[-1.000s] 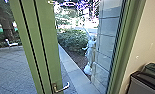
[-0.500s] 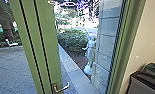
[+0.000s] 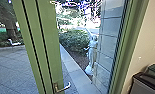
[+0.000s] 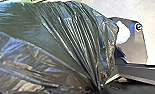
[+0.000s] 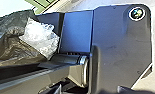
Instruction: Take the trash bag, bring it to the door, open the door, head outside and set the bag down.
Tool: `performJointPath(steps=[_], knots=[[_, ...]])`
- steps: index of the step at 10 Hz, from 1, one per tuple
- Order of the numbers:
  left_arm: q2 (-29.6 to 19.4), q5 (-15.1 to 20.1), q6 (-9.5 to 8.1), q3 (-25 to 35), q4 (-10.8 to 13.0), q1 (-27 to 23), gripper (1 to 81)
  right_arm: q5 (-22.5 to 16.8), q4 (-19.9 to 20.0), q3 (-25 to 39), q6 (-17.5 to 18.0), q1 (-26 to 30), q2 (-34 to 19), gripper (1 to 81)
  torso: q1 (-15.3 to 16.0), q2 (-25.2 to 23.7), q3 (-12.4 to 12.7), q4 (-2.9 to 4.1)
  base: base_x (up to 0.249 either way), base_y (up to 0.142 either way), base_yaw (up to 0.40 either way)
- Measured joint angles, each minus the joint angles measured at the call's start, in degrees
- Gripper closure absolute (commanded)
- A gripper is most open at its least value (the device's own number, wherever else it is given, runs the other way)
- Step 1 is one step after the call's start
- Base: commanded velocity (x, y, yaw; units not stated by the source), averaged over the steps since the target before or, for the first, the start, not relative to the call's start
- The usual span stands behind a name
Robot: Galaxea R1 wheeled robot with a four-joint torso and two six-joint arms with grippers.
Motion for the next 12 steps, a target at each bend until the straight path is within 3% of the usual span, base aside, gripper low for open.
performJointPath(steps=[2,5,9,12], knots=[[-0.4,-0.1,0.02,0.0,0.0,0.5,81.1,0.0,-0.1,0.0,-0.4,0.2,0.1,1.0,0.0,0.0,0.0,0.00,0.000,0.000,0.185],[-1.3,-4.7,0.05,0.3,0.2,1.1,81.1,0.3,0.2,0.0,0.0,-0.5,-0.1,1.0,0.0,0.0,0.0,0.00,0.000,0.000,0.208],[-1.2,-4.5,0.02,0.3,3.5,1.4,81.1,0.5,0.6,0.0,0.3,-1.0,-0.3,1.0,0.0,0.0,0.0,0.00,0.000,0.000,0.231],[-1.3,-4.3,0.05,0.3,7.7,1.4,81.1,1.5,0.5,0.0,0.0,-2.4,-0.3,1.0,0.0,0.0,0.0,0.00,0.000,0.000,0.234]])
